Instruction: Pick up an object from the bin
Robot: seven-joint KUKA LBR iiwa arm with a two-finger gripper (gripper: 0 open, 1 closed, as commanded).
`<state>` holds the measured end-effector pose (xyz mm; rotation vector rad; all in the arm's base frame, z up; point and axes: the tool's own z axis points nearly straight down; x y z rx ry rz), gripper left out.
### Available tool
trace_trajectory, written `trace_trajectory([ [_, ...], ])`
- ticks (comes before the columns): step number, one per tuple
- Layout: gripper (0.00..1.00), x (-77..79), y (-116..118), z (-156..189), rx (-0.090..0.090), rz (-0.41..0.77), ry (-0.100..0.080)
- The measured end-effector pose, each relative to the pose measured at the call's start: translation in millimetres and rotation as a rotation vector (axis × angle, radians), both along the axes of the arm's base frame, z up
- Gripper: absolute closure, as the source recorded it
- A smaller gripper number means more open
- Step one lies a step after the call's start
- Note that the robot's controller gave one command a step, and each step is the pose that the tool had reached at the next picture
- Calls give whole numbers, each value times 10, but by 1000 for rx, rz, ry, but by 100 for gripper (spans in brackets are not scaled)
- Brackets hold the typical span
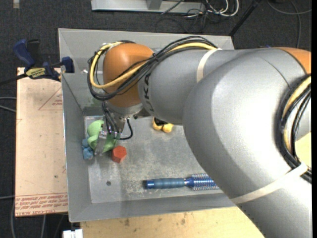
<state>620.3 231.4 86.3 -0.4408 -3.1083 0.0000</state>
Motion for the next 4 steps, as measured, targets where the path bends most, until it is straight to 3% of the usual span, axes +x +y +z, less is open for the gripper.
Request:
trace_trajectory([
  [1, 0, -324, 222, 283, 2, 229, -4],
  [2, 0, -393, 80, -175, 0, 405, -1],
  [3, 100, -384, 86, -159, 2, 405, -4],
  [4, 0, -386, 84, -163, 2, 405, -4],
])
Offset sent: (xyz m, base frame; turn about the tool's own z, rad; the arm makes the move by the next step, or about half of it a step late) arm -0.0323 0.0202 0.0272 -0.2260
